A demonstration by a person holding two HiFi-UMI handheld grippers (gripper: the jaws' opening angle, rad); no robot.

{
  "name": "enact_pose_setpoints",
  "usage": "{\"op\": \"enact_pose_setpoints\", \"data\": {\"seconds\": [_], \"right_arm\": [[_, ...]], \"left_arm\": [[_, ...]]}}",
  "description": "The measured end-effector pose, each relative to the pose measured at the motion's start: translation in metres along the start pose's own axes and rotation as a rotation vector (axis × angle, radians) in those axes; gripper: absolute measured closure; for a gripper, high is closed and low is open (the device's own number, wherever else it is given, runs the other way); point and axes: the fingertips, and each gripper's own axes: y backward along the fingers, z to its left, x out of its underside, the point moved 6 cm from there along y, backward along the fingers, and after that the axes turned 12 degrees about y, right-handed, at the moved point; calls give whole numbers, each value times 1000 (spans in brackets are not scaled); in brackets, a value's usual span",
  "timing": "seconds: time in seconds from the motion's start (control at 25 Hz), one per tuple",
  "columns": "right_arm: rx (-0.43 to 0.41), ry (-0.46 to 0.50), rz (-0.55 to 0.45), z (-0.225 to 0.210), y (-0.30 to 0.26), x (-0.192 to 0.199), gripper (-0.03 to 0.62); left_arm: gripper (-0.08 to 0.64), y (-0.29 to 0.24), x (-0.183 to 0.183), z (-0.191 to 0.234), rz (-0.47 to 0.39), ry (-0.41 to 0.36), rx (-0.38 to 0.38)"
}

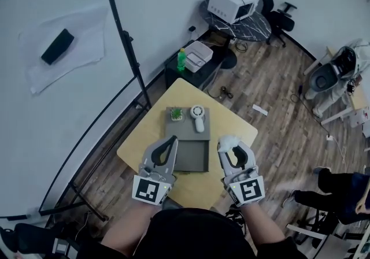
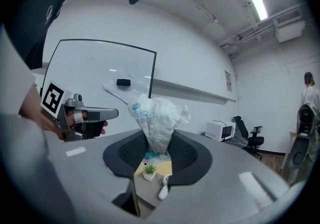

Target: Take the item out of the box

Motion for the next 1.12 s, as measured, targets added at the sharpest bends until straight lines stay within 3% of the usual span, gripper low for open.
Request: {"op": "enact_pose_setpoints", "data": {"seconds": [0.24, 0.52, 1.12], "right_arm": [[15, -30, -24, 0, -1, 8, 466], [8, -18, -9, 1, -2, 11, 477], [27, -30, 10, -5, 8, 19, 479]], "left_arm": [[560, 0, -4, 3, -75, -41, 13], [560, 4, -3, 6, -30, -27, -2], [560, 8, -3, 7, -47, -38, -1]]}}
